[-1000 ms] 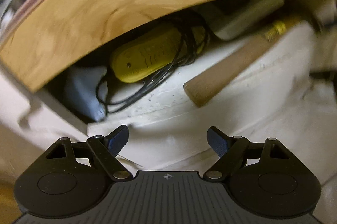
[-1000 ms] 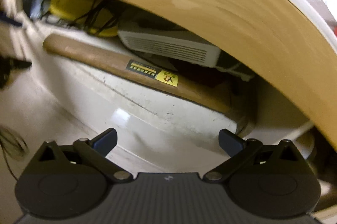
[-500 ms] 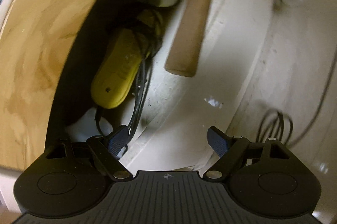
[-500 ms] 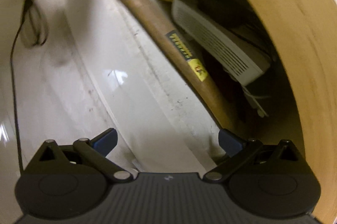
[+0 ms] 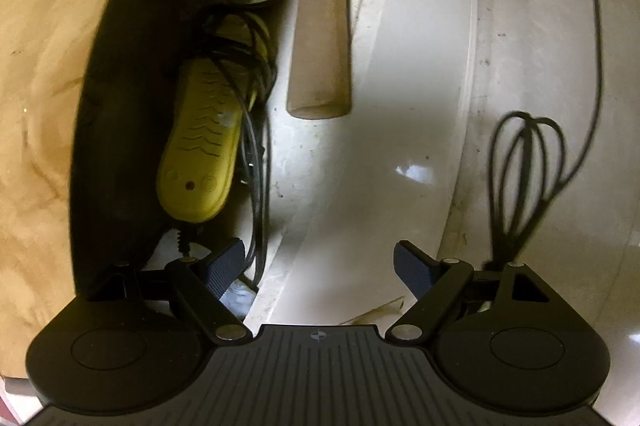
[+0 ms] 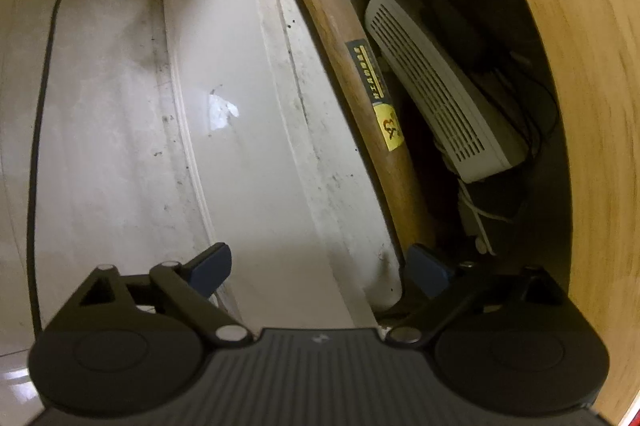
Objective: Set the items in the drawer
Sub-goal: 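Close both grippers on the front panel edge of the white drawer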
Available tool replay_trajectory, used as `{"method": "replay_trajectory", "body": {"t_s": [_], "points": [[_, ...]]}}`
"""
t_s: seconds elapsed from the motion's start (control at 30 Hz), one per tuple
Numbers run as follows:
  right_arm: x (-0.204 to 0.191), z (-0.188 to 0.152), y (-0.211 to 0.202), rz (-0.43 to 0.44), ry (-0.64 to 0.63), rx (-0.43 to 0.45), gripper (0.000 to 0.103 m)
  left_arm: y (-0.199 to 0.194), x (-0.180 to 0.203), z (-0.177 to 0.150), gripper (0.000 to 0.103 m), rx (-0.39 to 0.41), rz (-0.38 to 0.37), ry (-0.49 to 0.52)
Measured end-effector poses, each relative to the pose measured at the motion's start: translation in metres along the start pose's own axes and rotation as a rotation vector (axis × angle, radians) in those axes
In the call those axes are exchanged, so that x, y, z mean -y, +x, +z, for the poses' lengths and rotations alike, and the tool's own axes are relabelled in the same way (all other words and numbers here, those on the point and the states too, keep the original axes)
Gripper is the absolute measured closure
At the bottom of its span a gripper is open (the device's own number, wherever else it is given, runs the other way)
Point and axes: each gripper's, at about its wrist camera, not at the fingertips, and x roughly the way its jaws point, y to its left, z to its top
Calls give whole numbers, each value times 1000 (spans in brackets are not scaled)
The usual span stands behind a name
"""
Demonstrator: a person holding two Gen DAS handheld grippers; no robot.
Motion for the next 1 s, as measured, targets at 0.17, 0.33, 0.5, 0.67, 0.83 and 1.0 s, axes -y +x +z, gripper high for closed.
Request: {"method": "replay_trajectory", "body": {"t_s": [0.17,0.33,0.5,0.67,0.83,1.0], "points": [[3,-1,-5,2,-9,-1,9,-1,1,2,23,-2,3,5],[7,-2,-12,-3,-23,-15,17,-2,4,3,42,-2,14,28],[8,-4,-14,7,-48,-50,54,-5,8,6,61,3,47,59],[15,-5,-23,22,-43,-64,61,-5,7,7,61,6,48,58],[18,-7,-31,22,-47,-61,61,-5,6,9,62,9,47,52],[14,-3,-20,28,-37,-59,61,-5,5,12,62,11,47,49]]}}
